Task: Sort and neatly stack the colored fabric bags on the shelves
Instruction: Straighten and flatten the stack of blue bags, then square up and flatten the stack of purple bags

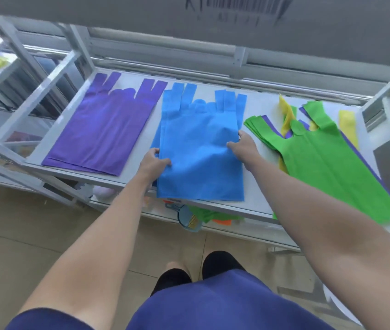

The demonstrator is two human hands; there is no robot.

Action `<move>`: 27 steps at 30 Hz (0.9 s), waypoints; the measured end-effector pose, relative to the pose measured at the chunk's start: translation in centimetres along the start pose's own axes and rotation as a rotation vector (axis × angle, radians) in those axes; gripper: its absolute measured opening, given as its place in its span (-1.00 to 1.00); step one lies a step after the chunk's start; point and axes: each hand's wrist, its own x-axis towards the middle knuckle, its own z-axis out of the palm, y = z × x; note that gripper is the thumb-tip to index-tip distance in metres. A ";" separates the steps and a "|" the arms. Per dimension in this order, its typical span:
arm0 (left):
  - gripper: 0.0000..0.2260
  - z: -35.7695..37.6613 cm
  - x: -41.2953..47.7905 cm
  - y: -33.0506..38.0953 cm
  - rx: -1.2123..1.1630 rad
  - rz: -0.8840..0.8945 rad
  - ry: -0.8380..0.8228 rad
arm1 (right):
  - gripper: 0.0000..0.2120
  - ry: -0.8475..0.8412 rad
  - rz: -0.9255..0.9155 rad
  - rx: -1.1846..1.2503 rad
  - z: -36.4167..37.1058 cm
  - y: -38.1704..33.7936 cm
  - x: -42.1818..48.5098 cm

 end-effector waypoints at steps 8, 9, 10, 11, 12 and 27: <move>-0.40 -1.7 -2.1 2.1 0.114 0.154 0.118 | -0.41 0.020 -0.013 -0.234 -5.6 -1.4 -5.6; -0.40 -2.0 -2.3 2.2 0.113 0.156 0.147 | -0.43 0.021 -0.009 -0.246 -7.0 -1.1 -6.3; -0.38 -2.2 -2.5 2.4 0.120 0.167 0.179 | -0.44 0.026 0.003 -0.267 -8.5 -0.8 -7.4; -0.37 -2.3 -2.7 2.5 0.149 0.172 0.209 | -0.45 0.040 0.004 -0.291 -10.1 -0.4 -8.5; -0.38 -2.1 -2.9 2.4 0.188 0.187 0.228 | -0.48 0.057 0.016 -0.324 -11.8 0.0 -9.7; -0.70 23.1 -17.8 2.4 0.329 0.383 -0.297 | -0.55 -0.051 0.035 -0.615 -26.6 12.5 -17.2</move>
